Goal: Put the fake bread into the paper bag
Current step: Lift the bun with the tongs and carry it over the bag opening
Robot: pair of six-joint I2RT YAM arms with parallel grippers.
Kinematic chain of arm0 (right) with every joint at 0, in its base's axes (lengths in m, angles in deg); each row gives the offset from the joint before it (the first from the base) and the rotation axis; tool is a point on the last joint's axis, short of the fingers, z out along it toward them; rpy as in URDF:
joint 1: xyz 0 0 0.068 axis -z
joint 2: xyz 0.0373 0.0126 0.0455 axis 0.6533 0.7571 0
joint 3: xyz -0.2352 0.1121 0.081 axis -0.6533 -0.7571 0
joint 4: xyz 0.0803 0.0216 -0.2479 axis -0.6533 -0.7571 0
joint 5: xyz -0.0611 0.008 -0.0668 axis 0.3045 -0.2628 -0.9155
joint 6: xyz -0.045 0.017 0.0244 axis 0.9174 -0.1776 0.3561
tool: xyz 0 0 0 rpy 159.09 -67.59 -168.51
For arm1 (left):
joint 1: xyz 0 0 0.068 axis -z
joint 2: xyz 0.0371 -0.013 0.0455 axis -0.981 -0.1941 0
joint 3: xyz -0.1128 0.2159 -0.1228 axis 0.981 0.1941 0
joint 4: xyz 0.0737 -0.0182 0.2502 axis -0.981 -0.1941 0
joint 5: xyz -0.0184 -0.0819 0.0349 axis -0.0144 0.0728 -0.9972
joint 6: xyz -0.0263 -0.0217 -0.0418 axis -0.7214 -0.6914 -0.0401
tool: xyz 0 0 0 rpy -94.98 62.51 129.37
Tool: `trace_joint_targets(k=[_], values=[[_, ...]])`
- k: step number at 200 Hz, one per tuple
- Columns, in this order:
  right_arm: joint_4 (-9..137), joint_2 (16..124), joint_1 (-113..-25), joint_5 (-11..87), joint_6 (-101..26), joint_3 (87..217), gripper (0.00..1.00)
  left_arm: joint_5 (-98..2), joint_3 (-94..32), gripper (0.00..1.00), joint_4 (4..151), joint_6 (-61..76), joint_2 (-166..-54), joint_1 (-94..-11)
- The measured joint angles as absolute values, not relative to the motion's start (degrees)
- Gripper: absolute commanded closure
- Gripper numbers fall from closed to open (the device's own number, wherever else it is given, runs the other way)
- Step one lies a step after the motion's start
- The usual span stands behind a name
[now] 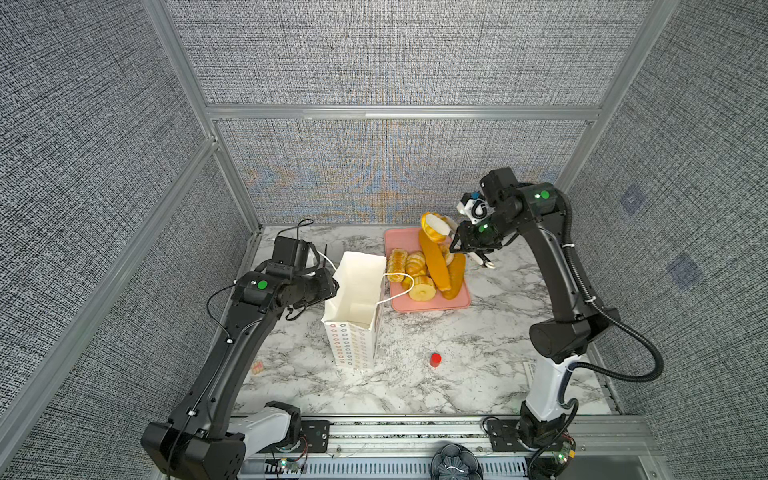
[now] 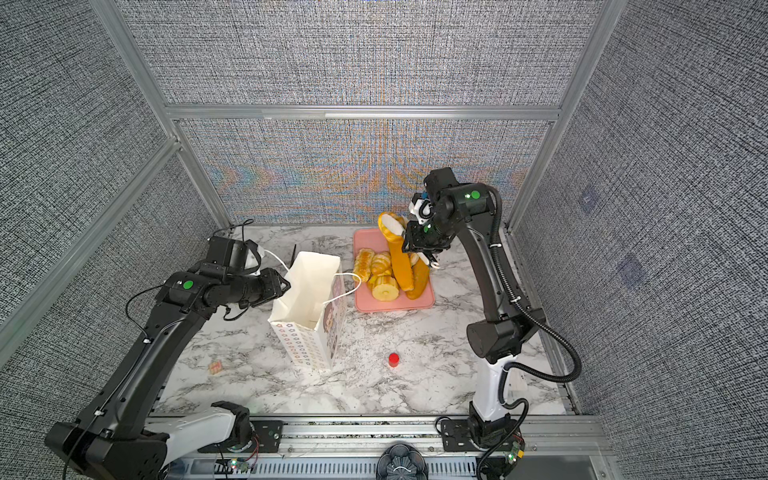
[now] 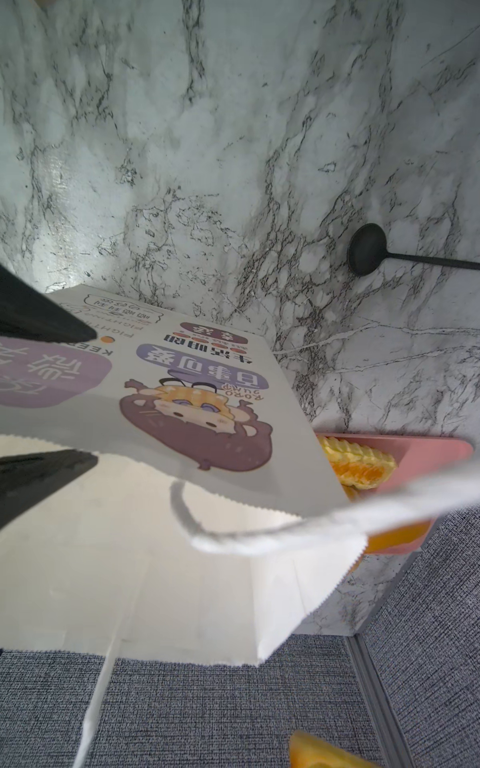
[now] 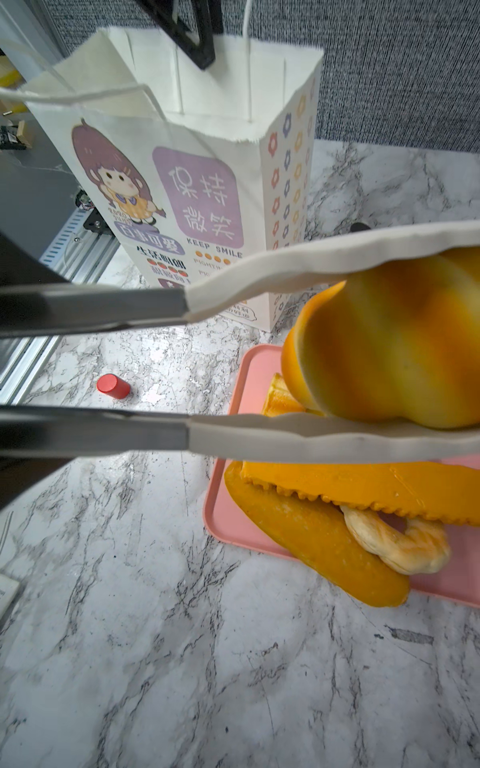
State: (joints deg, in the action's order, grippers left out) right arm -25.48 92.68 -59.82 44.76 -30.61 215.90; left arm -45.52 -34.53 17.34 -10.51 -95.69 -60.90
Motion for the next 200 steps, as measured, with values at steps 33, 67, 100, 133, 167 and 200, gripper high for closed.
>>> trace_joint_targets(k=[33,67,100,133,167,200], values=[[-26.20,92.04,-61.15,47.12,-32.27,218.41,0.60,-45.35,-34.31,0.82,17.43,-10.68,-95.86,-60.72],[-25.42,90.27,-63.20,50.53,-34.85,218.68,0.60,-46.00,-34.26,0.94,17.78,-11.21,-94.97,-60.64],[-22.07,87.78,-65.39,54.11,-38.22,218.02,0.59,-48.17,-34.00,1.00,18.24,-13.37,-93.48,-60.64],[-18.29,86.80,-68.17,56.98,-41.80,217.93,0.59,-48.84,-31.55,1.00,20.77,-16.04,-91.99,-60.64],[-16.06,86.93,-71.77,58.57,-44.67,218.30,0.59,-50.05,-29.74,1.00,22.59,-18.73,-91.47,-60.64],[-15.54,87.48,-75.62,59.08,-45.74,219.53,0.59,-51.23,-30.05,1.00,23.73,-20.15,-92.04,-60.64]])
